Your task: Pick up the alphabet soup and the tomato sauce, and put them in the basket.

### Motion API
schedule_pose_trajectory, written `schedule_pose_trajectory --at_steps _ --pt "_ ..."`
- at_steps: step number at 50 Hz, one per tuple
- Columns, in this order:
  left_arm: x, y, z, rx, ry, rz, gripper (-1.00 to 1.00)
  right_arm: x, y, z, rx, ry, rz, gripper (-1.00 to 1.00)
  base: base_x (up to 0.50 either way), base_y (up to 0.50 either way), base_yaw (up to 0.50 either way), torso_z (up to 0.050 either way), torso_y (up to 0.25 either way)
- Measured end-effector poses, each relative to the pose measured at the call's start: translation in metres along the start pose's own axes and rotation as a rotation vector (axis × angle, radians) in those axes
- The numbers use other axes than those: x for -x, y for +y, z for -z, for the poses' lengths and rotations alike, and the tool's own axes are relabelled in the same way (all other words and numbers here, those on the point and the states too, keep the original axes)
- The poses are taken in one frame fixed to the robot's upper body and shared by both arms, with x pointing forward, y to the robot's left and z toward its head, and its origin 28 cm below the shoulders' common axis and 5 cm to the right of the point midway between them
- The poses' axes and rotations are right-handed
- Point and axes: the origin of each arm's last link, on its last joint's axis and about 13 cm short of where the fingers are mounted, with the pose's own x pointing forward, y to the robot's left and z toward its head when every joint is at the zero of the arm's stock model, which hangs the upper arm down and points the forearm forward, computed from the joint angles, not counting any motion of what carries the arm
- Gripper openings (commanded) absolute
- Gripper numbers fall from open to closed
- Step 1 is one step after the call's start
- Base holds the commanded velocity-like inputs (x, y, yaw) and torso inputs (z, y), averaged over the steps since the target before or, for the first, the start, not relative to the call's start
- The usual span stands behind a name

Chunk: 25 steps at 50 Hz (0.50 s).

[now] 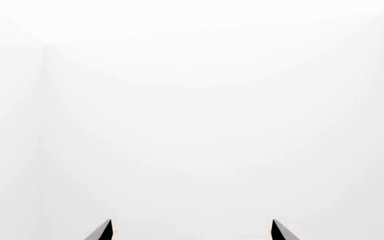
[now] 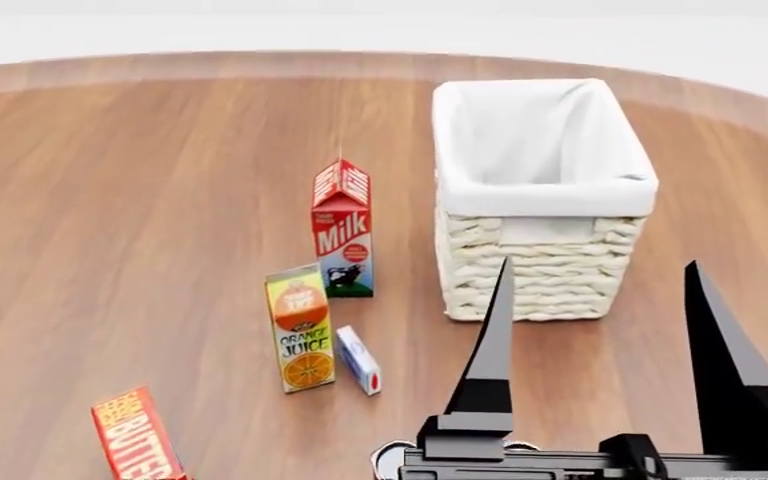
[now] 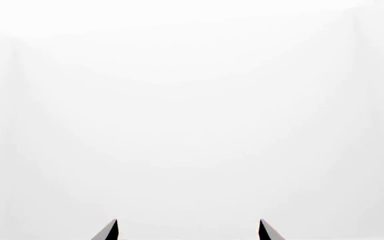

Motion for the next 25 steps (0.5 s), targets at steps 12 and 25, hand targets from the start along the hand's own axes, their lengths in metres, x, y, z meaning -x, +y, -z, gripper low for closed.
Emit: schedule_pose_trajectory --at_steps 12,25 --pt "0.0003 0.0003 -0.0001 -0.001 0.001 -0.002 1.00 0.0002 0.0004 0.0001 0.004 0.001 -0.002 1.00 0.39 0.00 0.00 0.000 0.001" --pt "0.0004 0.0003 -0.0003 -0.001 0.000 -0.002 1.00 0.0002 0.0009 0.0000 0.005 0.001 -0.003 1.00 0.39 0.00 0.00 0.000 0.000"
